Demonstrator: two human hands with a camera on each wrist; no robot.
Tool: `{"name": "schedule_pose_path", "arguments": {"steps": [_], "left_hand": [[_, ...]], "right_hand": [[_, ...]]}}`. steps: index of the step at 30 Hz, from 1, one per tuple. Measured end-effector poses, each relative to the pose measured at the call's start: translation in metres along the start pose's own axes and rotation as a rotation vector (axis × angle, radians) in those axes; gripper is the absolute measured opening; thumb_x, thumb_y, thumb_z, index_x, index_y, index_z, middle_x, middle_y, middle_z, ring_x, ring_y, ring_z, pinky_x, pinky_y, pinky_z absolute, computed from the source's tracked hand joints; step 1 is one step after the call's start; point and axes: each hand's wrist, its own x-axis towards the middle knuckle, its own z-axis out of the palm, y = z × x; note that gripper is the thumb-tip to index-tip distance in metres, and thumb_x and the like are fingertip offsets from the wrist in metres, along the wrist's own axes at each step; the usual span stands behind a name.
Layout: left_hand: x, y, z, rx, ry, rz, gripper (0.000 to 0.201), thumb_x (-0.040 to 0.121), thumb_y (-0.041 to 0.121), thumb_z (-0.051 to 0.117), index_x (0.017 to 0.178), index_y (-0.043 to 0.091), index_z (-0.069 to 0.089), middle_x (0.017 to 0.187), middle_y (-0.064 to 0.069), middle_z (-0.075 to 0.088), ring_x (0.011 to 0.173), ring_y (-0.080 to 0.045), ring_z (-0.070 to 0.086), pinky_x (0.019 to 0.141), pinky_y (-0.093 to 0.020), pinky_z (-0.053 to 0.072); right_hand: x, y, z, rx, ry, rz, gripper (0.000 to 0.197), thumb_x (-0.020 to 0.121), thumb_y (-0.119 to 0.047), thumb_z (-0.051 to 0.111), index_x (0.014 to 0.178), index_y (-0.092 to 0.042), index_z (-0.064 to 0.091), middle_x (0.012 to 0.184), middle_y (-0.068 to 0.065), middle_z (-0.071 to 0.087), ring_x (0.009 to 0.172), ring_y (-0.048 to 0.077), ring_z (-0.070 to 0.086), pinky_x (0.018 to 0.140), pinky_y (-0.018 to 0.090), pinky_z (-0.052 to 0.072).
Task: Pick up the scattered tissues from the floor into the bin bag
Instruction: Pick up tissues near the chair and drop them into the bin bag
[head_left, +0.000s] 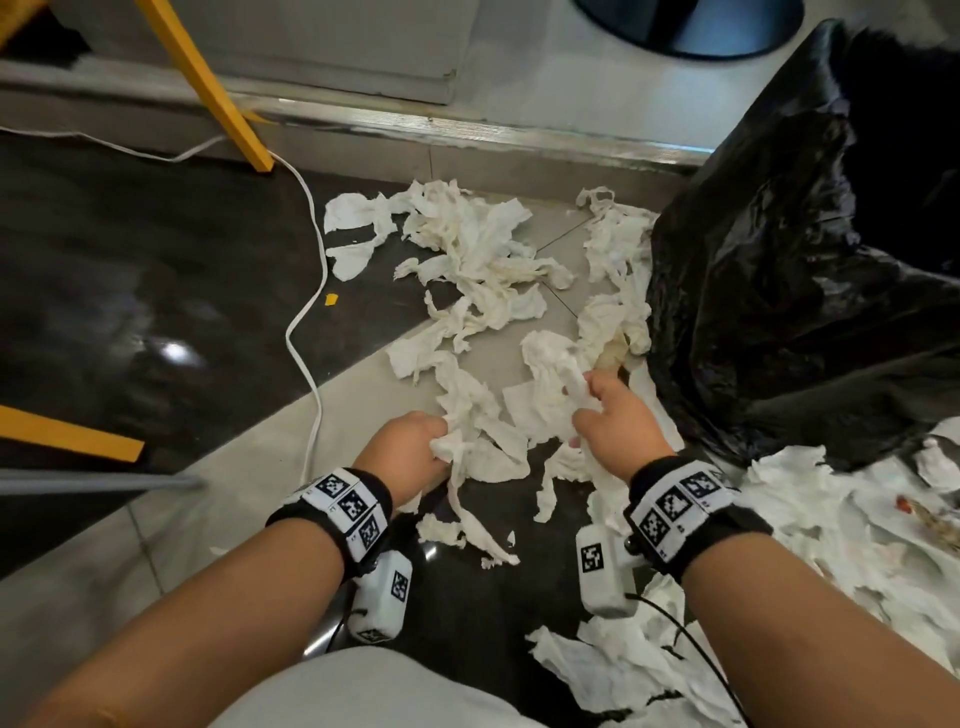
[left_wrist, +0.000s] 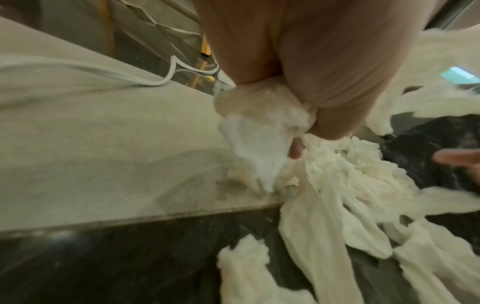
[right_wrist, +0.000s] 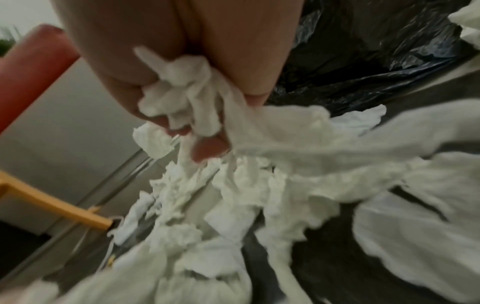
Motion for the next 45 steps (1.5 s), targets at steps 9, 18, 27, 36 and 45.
{"name": "schedule_pose_path", "arguments": {"steps": [9,18,27,36,45], "left_hand": [[-0.014,-0.013,0.014,0.056,-0.1,0.126,0.067,0.082,0.035,0.061,0.142,0.035,0.03,0.117,-0.002,0.049,0.108,-0.02,0.051,0.091,-0.026,0.04],[-0.016,-0.019,0.039,0.375,-0.266,0.166,0.024,0.088,0.022,0.053,0.107,0.009,0.058,0.113,-0.013,0.047,0.103,-0.032,0.051,0.081,-0.032,0.042],[-0.015,-0.027,0.007,-0.142,0.107,-0.037,0.002,0.082,0.012,0.057,0.08,0.011,0.058,0.088,-0.006,0.058,0.082,-0.023,0.057,0.07,-0.028,0.043],[-0.027,-0.048,0.024,0.072,-0.239,0.052,0.072,0.074,0.041,0.07,0.136,0.038,0.035,0.127,-0.001,0.046,0.115,-0.021,0.049,0.099,-0.032,0.042],[-0.017,-0.056,0.028,0.272,-0.224,0.152,0.018,0.083,0.022,0.055,0.098,0.013,0.059,0.113,-0.005,0.049,0.096,-0.025,0.055,0.082,-0.033,0.045]], "right_hand": [[-0.024,0.051,0.054,-0.751,-0.383,-0.059,0.041,0.091,-0.022,0.055,0.131,-0.021,0.047,0.127,0.008,0.042,0.111,0.028,0.055,0.093,0.031,0.044],[-0.013,-0.004,0.016,-0.182,0.092,0.062,0.033,0.077,-0.041,0.071,0.066,-0.017,0.052,0.083,0.002,0.062,0.076,0.02,0.059,0.067,0.03,0.048],[0.002,-0.028,0.015,0.345,0.15,0.097,0.023,0.085,0.001,0.057,0.084,-0.021,0.055,0.113,0.006,0.058,0.07,0.013,0.064,0.071,0.037,0.059],[0.004,0.026,0.063,-0.744,-0.31,0.093,0.065,0.09,-0.031,0.056,0.146,-0.025,0.023,0.133,0.016,0.045,0.121,0.032,0.049,0.1,0.039,0.043],[0.02,0.01,0.023,-0.108,0.113,0.14,0.025,0.069,-0.01,0.064,0.085,0.01,0.062,0.069,0.02,0.055,0.069,0.033,0.057,0.066,0.037,0.049]]}}
